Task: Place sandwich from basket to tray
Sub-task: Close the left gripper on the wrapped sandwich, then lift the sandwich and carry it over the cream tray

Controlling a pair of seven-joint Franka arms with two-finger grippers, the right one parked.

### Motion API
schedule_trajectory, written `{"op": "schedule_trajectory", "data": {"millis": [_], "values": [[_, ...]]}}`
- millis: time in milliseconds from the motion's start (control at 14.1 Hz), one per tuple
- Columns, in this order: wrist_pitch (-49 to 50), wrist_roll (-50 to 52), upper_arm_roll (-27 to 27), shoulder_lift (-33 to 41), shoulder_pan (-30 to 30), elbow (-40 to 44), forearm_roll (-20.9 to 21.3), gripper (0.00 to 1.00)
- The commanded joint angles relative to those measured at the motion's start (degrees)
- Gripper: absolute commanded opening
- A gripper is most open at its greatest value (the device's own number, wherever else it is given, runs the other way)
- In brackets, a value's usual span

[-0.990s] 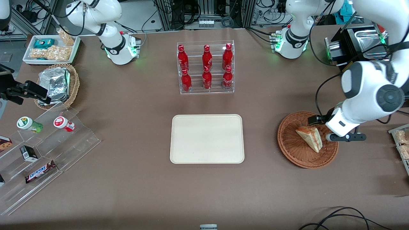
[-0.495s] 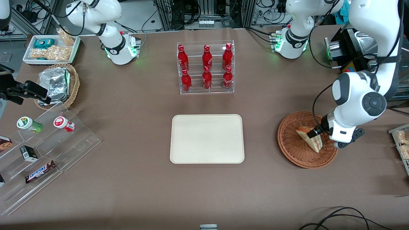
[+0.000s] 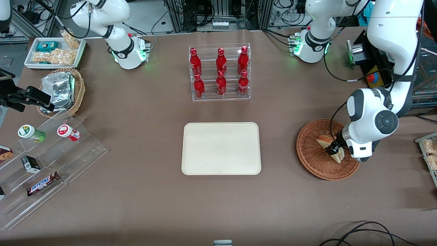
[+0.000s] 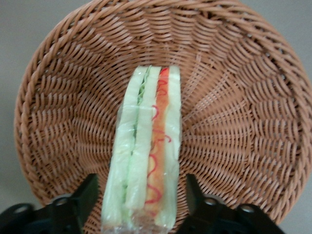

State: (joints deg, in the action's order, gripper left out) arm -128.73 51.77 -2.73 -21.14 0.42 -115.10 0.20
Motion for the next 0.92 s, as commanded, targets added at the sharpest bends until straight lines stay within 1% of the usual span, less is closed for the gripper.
{"op": "schedule_trajectory", "data": {"millis": [0, 141, 283, 424, 495, 636, 707, 778, 848], "values": [[8.55, 1.14, -0.34, 0.23, 0.38, 3.55, 0.77, 0.1], [15.67, 1.22, -0.34, 0.49, 0.11, 7.23, 1.03, 0.1], [25.42, 1.31, -0.6, 0.32, -0.24, 13.81, 0.95, 0.1], [29.06, 1.75, -0.69, 0.23, -1.72, 17.0, 0.77, 0.1], [28.72, 1.84, -0.78, 0.23, -3.21, 17.1, 0.42, 0.1], [26.36, 1.75, -0.78, 0.14, -8.65, 16.84, -0.02, 0.1], [23.47, 1.14, -0.78, -0.21, -11.81, 16.57, 0.07, 0.08], [21.18, 0.7, -0.78, -1.35, -15.58, 16.92, 0.67, 0.03], [18.81, -1.57, -0.69, -2.84, -18.84, 17.88, 1.12, 0.04]]}}
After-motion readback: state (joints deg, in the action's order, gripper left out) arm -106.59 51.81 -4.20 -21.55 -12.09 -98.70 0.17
